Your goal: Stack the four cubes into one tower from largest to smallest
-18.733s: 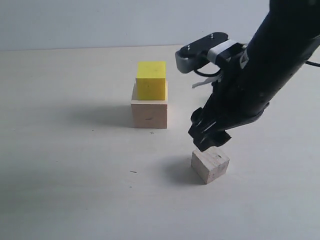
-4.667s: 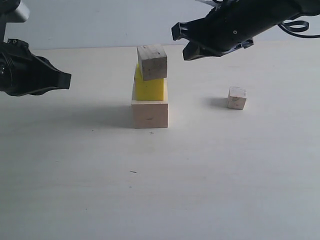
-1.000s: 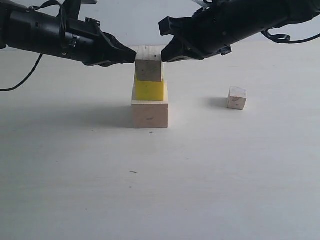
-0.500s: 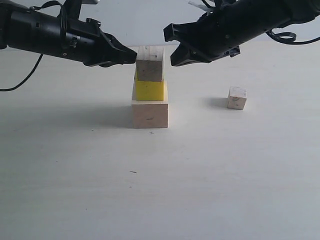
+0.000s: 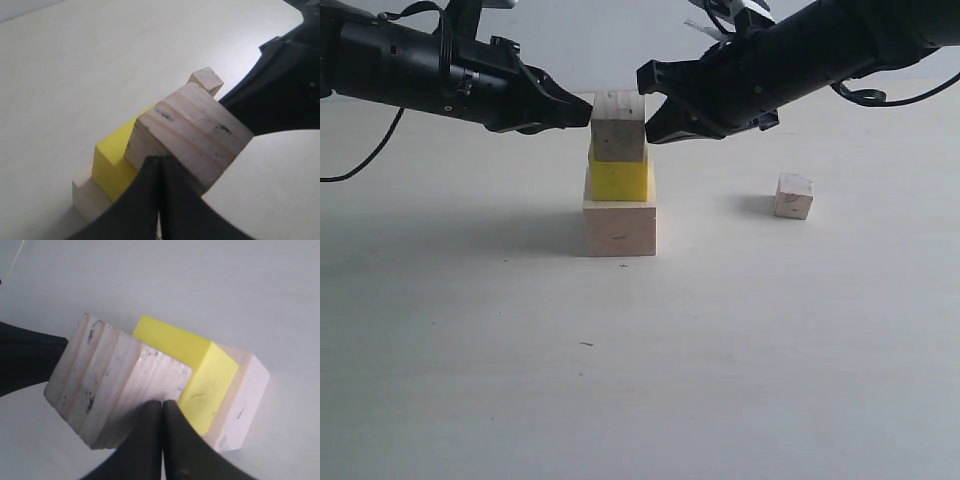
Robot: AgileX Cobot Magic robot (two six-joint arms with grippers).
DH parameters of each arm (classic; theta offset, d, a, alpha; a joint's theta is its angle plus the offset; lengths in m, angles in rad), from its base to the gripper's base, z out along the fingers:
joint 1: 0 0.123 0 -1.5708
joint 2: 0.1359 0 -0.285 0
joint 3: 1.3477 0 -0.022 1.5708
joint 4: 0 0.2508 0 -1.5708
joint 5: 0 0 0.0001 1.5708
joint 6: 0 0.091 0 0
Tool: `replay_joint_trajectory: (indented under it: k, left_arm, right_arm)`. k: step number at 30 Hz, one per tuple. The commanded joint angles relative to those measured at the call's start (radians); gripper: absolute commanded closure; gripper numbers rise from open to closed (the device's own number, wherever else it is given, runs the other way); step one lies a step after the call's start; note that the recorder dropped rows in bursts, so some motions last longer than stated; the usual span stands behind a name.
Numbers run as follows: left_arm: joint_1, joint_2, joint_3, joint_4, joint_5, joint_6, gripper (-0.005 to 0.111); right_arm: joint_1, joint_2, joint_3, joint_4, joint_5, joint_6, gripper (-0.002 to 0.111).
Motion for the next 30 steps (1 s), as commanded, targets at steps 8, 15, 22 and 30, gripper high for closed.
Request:
replay_joint_trajectory:
  k: [8, 15, 22, 30]
  left_arm:
    - [0.003, 0.037, -0.008, -0.004, -0.001, 0.005, 0.107]
    - [0.003, 0.041, -0.008, -0.004, -0.008, 0.011, 0.107]
    - [0.003, 0.043, -0.008, -0.021, -0.016, 0.039, 0.107]
    - [0.003, 0.043, -0.008, -0.033, -0.023, 0.050, 0.107]
  right_arm:
    - [-0.003, 0.001, -0.006, 0.076, -0.017, -0.069, 0.108]
    - [-0.003, 0.007, -0.006, 0.075, -0.017, -0.069, 0.108]
    - [-0.003, 0.007, -0.006, 0.078, -0.020, -0.091, 0.108]
    - [-0.003, 0.007, -0.006, 0.078, -0.028, -0.091, 0.108]
